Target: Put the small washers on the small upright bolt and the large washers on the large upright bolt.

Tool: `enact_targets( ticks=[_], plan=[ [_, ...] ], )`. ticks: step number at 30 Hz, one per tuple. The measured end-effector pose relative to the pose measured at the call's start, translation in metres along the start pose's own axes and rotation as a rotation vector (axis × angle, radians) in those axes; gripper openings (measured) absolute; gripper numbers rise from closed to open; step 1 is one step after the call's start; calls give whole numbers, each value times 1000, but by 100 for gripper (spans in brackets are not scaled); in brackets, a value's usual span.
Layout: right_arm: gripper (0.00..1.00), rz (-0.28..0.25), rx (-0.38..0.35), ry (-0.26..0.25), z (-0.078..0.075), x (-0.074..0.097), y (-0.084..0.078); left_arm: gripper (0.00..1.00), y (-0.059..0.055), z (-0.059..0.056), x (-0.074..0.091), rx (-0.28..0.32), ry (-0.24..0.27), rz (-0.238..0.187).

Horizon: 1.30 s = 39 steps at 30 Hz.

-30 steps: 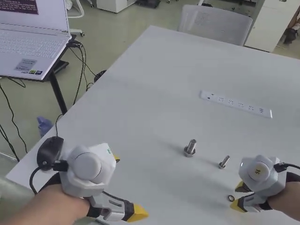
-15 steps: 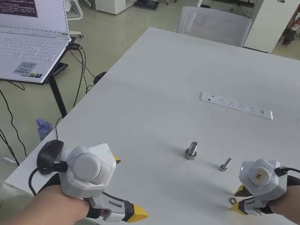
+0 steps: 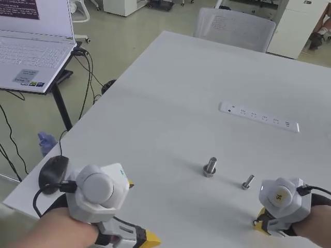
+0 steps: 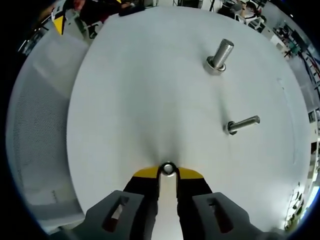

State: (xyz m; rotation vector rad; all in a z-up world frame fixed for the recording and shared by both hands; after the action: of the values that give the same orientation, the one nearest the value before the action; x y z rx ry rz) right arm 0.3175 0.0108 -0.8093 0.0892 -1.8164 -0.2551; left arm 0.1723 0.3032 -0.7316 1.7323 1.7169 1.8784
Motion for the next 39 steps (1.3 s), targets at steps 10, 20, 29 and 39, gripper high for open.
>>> enact_targets(
  ticks=[10, 20, 29, 39],
  plan=[
    [12, 24, -24, 13, -2, 0, -1, 79, 1, -3, 1, 4, -3, -8],
    [12, 21, -42, 11, -2, 0, -1, 79, 3, -1, 1, -3, 1, -2],
    [12, 17, -111, -6, -18, 8, -11, 84, -1, -5, -5, 1, -9, 11],
    [12, 3, -174, -28, -46, 26, -11, 92, 5, -5, -8, -22, -2, 22]
  ],
)
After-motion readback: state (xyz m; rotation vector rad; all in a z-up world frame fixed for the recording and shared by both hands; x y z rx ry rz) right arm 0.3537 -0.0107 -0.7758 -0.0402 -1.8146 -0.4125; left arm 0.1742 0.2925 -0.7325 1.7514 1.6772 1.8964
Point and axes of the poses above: the centre of the closed fingertips' face, and the gripper's own axes: x roughly backward along the fingers, z roughly to its left, y roughly out of its top, the point moved 7 cm from there along x, roughly backward along the fingers, and after that the axes turned 12 degrees about -y, right-handed, at the moved point
